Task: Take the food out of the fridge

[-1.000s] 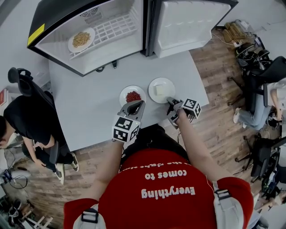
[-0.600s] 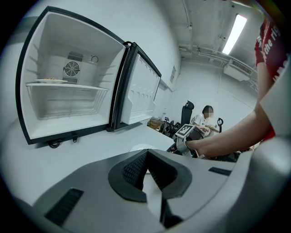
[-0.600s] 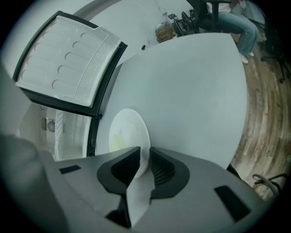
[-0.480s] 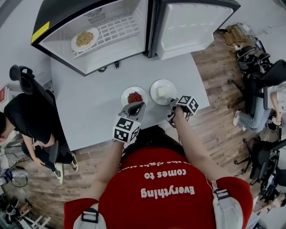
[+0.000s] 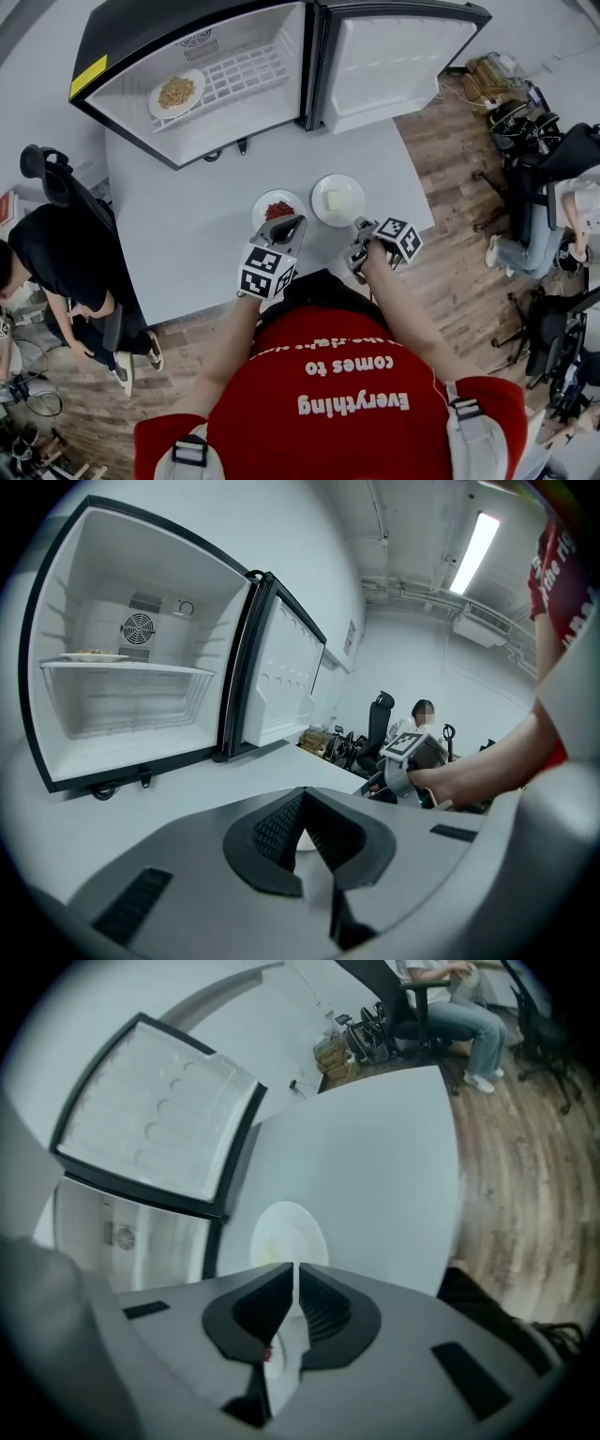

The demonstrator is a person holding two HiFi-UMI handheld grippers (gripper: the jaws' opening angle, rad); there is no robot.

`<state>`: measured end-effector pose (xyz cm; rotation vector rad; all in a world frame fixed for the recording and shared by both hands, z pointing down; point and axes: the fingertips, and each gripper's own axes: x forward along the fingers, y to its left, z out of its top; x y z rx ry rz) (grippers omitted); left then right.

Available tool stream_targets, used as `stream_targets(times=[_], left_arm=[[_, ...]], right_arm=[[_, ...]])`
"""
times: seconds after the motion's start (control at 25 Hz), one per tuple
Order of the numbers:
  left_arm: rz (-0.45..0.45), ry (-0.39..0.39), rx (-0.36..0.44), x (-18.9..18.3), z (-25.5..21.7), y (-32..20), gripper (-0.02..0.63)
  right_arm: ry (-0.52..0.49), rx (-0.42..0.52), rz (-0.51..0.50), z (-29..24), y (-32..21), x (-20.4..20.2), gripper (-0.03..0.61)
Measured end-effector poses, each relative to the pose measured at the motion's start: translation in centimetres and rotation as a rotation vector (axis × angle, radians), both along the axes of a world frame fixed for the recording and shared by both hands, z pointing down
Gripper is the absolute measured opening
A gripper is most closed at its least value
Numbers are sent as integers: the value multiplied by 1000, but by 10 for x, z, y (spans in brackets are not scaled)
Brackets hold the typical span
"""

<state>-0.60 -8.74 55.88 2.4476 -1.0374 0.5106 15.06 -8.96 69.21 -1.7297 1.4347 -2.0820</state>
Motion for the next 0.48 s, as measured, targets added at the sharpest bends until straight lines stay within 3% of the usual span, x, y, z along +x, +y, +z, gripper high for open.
stream_targets(times=[0.12, 0.2, 0.32, 0.48], left_arm=[[13, 2, 6, 4, -2, -2, -2], [22, 0, 10, 7, -3, -2, -2], [34, 4, 17, 11, -6, -3, -2], [44, 8, 12, 14, -7, -2, -2]], right_arm=[[-158, 211, 44, -31, -8, -14, 14], [-248, 294, 26, -46, -5, -28, 14], [-326, 336, -14, -59, 3, -46, 13], [-346, 348, -52, -63, 2, -58, 13]])
